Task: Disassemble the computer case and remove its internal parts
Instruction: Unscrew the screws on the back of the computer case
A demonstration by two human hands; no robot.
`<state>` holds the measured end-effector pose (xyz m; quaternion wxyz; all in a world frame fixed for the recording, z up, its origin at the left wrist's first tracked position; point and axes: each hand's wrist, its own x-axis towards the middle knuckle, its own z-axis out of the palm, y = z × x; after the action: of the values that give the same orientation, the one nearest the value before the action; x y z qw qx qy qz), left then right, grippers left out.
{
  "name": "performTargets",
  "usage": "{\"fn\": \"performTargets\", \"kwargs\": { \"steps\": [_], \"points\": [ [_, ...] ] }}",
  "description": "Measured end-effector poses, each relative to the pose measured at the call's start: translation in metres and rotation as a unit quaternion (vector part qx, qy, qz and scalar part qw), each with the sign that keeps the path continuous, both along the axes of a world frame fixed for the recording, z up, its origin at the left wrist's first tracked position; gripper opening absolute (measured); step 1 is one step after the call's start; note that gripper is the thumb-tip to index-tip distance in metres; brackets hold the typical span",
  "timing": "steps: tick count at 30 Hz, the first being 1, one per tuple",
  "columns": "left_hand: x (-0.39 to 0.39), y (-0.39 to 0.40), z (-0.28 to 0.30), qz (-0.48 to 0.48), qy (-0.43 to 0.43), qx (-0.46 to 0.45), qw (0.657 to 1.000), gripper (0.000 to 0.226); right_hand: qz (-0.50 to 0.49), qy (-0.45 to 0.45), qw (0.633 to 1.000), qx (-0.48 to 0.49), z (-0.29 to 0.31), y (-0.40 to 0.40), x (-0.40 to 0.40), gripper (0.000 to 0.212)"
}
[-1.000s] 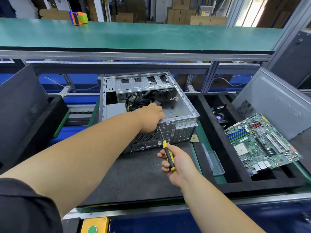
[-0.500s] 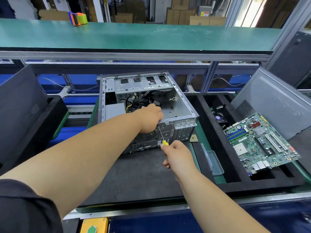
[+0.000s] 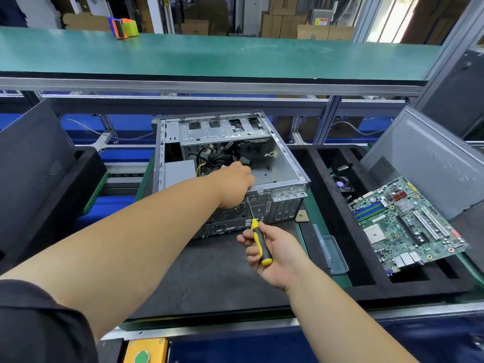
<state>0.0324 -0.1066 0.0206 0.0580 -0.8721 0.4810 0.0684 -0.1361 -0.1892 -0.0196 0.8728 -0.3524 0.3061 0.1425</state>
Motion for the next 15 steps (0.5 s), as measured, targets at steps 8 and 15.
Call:
{"fn": "performTargets", "kwargs": {
  "steps": [8, 15],
  "points": [
    [-0.002, 0.001, 0.000, 0.004, 0.003, -0.006, 1.000, 0.022, -0.042, 0.012, 0.982, -0.186, -0.008, 0.009, 0.003, 0.026],
    [-0.010, 0.001, -0.002, 0.022, -0.042, -0.010, 0.999, 0.020, 0.081, -0.012, 0.705, -0.704, -0.005, -0.001, -0.004, 0.039]
  ]
}}
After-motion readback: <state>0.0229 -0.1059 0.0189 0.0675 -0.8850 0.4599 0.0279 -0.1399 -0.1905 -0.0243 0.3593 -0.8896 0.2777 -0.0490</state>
